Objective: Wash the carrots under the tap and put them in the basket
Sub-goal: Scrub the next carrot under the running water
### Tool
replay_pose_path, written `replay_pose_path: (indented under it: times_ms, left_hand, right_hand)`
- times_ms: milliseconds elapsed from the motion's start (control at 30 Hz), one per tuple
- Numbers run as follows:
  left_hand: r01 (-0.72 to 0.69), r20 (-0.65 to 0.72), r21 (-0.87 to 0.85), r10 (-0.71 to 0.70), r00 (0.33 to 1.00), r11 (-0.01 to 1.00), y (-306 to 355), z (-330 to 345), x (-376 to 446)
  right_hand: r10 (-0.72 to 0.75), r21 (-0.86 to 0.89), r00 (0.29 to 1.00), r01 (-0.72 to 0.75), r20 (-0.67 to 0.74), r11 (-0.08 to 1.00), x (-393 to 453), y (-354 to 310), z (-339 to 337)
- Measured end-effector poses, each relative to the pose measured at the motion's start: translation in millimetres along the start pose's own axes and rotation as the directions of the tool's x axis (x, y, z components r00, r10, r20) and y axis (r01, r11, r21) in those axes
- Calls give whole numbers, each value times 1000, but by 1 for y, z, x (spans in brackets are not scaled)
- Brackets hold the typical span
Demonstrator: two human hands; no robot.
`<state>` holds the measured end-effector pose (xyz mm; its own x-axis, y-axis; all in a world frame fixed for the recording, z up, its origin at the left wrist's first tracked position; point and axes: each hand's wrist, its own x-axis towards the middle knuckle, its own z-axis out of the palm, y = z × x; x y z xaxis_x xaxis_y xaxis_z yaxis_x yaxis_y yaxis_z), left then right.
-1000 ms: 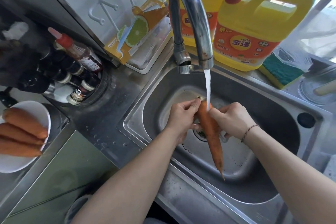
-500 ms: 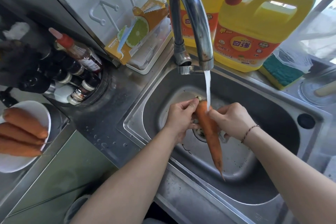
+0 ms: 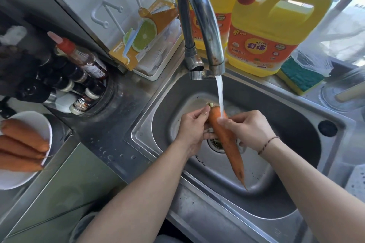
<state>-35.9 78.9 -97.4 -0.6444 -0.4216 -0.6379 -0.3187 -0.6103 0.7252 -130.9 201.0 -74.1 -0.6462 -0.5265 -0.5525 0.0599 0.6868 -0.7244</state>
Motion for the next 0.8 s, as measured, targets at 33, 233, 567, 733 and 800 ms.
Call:
replay_pose_path:
  times_ms: [33,233,567,733,800]
  left_hand:
    - [-10,8,-1,10,1000,1000,0,1,-1]
    - [-25,9,58,24,1000,998,0,7,-3]
    - [-51,23,46,50,998,998,-4,6,-8]
    - [-93,49,38,91,995,995,-5,5,-9]
    - [-92,24,47,91,996,995,-5,3,-7]
  right_hand:
    - [22,10,999,-22,-48,1000,0,0,2]
    - [74,15,991,-73,-113,997,0,1,7]
    - [3,80,992,7,-123,997,-6,6,9]
    - [72,141,977,-43,-203,989,-5,0,15]
    - [59,180,986,-31,-156,983,-7,2,16]
